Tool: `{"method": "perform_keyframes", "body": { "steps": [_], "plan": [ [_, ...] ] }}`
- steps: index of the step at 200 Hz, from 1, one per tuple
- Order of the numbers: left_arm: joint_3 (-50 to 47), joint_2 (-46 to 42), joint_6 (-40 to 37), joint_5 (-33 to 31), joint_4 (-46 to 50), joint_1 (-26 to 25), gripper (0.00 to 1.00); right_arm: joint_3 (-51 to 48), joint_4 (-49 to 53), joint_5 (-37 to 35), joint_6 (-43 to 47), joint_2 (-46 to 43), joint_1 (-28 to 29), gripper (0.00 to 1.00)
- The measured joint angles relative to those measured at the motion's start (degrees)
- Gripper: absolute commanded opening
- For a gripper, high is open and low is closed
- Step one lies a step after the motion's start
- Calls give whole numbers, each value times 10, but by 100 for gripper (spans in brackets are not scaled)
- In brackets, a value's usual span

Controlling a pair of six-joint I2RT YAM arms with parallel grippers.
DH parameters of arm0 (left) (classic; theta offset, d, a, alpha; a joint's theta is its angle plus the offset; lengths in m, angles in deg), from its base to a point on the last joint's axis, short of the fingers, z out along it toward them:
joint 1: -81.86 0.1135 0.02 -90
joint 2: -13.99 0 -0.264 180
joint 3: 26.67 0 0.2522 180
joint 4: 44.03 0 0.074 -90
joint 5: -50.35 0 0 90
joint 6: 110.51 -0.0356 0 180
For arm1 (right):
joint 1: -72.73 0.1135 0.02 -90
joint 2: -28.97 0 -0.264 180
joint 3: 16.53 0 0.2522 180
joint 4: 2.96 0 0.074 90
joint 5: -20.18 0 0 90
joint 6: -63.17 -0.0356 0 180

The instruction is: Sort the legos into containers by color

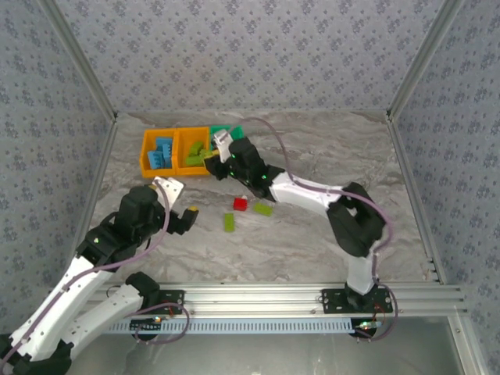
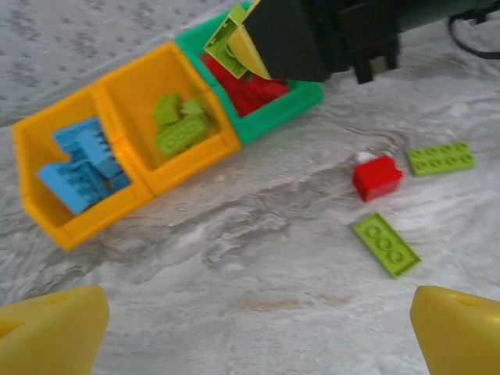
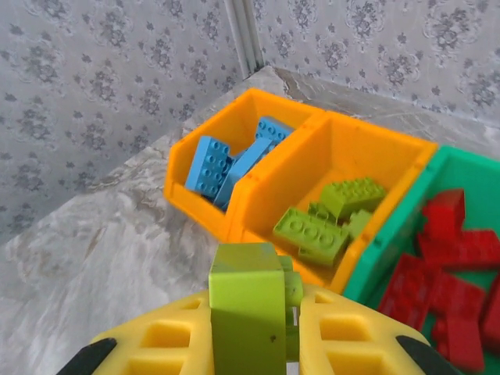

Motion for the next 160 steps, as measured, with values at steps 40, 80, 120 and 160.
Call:
{"method": "perform_keyframes", "body": {
  "steps": [40, 80, 120, 160],
  "plan": [
    [0, 5, 9, -30, -5, 5, 99, 226, 68, 6, 23, 177, -30, 22],
    [0, 13, 11, -34, -6, 7, 99, 435, 205, 10, 35, 314, -35, 48],
    [0, 23, 12, -38, -6, 7, 99, 399, 253, 8, 40, 292, -33, 50],
    [0, 35, 19, -43, -7, 10, 99, 183, 230, 3, 49, 133, -34, 56]
  ]
}}
